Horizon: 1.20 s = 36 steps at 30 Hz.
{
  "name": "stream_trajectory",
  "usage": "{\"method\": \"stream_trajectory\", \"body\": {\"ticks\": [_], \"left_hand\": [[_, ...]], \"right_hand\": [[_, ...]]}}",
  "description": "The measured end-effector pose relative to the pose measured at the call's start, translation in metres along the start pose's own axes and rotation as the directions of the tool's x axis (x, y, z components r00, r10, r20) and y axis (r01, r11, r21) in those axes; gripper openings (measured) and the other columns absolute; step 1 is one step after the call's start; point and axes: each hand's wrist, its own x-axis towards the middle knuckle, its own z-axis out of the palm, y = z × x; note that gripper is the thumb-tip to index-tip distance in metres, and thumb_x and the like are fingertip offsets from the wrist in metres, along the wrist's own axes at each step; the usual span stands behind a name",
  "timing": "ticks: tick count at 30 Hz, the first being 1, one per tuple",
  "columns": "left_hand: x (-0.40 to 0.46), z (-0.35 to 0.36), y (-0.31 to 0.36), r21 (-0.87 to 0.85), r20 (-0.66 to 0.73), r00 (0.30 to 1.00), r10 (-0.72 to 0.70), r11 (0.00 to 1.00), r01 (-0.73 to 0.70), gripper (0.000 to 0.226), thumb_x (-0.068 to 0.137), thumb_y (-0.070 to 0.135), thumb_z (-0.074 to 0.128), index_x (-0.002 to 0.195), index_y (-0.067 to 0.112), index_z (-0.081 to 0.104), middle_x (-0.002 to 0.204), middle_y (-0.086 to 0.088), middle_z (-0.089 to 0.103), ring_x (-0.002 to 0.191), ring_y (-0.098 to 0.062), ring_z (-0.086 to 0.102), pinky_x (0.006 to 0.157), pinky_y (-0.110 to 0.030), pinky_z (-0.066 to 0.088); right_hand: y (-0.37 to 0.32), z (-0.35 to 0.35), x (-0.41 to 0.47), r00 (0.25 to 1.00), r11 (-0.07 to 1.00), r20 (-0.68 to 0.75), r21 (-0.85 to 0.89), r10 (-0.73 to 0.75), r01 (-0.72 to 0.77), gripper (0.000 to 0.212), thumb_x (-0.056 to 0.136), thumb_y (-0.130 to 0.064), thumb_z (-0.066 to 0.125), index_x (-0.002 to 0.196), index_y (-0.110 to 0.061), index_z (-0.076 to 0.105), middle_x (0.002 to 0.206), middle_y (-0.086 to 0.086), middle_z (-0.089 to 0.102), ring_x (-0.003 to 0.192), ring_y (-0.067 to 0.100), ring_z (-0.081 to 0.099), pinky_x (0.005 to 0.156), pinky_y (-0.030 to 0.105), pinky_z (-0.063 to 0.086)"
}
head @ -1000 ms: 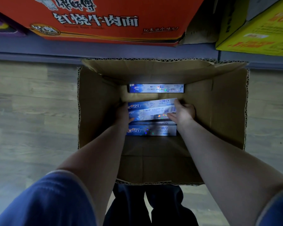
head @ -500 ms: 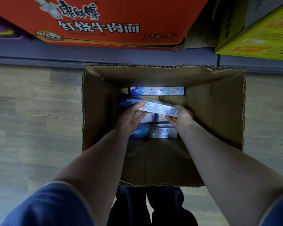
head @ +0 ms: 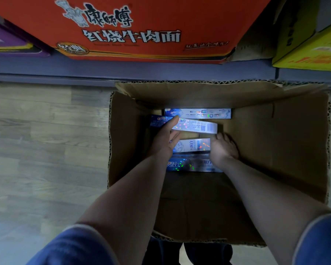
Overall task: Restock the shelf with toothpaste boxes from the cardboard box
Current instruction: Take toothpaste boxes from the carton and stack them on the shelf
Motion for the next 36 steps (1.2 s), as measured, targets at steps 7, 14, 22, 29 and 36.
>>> {"method": "stream_trajectory", "body": {"ticks": [7, 14, 22, 29, 36], "left_hand": [[0.000, 0.013, 0.002, -0.058, 0.003, 1.000, -0.002, 0.998, 0.002, 0.025, 0.081, 0.015, 0.072, 0.104, 0.008, 0.062, 0.116, -0.006, 0.058, 0.099, -0.022, 0.056, 0.091, -0.027, 0.047], [-0.012, 0.019, 0.008, -0.055, 0.004, 0.999, -0.033, 0.998, 0.034, 0.012, 0.081, 0.018, 0.071, 0.084, 0.013, 0.060, 0.135, -0.006, 0.049, 0.123, -0.023, 0.049, 0.088, -0.024, 0.046], [-0.008, 0.014, 0.006, -0.093, 0.011, 0.999, -0.051, 0.994, 0.052, 0.007, 0.083, 0.020, 0.068, 0.083, 0.019, 0.061, 0.136, -0.003, 0.050, 0.124, -0.019, 0.049, 0.092, -0.022, 0.044], [-0.015, 0.014, 0.004, -0.091, 0.010, 0.999, -0.052, 0.994, 0.053, 0.009, 0.083, 0.019, 0.068, 0.086, 0.017, 0.059, 0.135, -0.007, 0.051, 0.124, -0.021, 0.049, 0.090, -0.023, 0.044], [-0.076, 0.019, 0.015, -0.043, 0.009, 0.998, -0.055, 0.998, 0.055, 0.014, 0.080, 0.019, 0.072, 0.085, 0.012, 0.061, 0.107, -0.007, 0.057, 0.109, -0.022, 0.055, 0.096, -0.028, 0.046]], "right_hand": [[-0.019, -0.006, 0.002, 0.972, 0.923, 0.018, -0.310, -0.235, 0.229, 0.040, 0.095, -0.007, 0.035, 0.135, -0.014, 0.034, 0.138, 0.008, 0.041, 0.129, 0.026, 0.037, 0.100, 0.041, 0.035], [-0.014, -0.028, 0.011, 0.955, 0.923, 0.195, -0.273, -0.222, 0.271, 0.042, 0.091, -0.017, 0.047, 0.132, -0.013, 0.040, 0.142, 0.012, 0.036, 0.134, 0.028, 0.031, 0.108, 0.039, 0.026], [-0.018, -0.023, 0.013, 0.975, 0.977, 0.165, -0.127, -0.149, 0.171, 0.043, 0.089, -0.012, 0.050, 0.130, -0.010, 0.037, 0.141, 0.011, 0.041, 0.132, 0.028, 0.035, 0.109, 0.038, 0.025], [-0.019, -0.034, 0.006, 0.966, 0.954, 0.180, -0.203, -0.184, 0.220, 0.039, 0.091, -0.012, 0.048, 0.130, -0.017, 0.048, 0.144, 0.008, 0.032, 0.138, 0.026, 0.023, 0.113, 0.038, 0.018], [-0.021, -0.071, -0.050, 0.978, 0.977, 0.090, -0.088, -0.188, 0.196, 0.039, 0.090, 0.005, 0.034, 0.125, -0.008, 0.044, 0.127, 0.018, 0.049, 0.120, 0.034, 0.046, 0.094, 0.037, 0.041]]}}
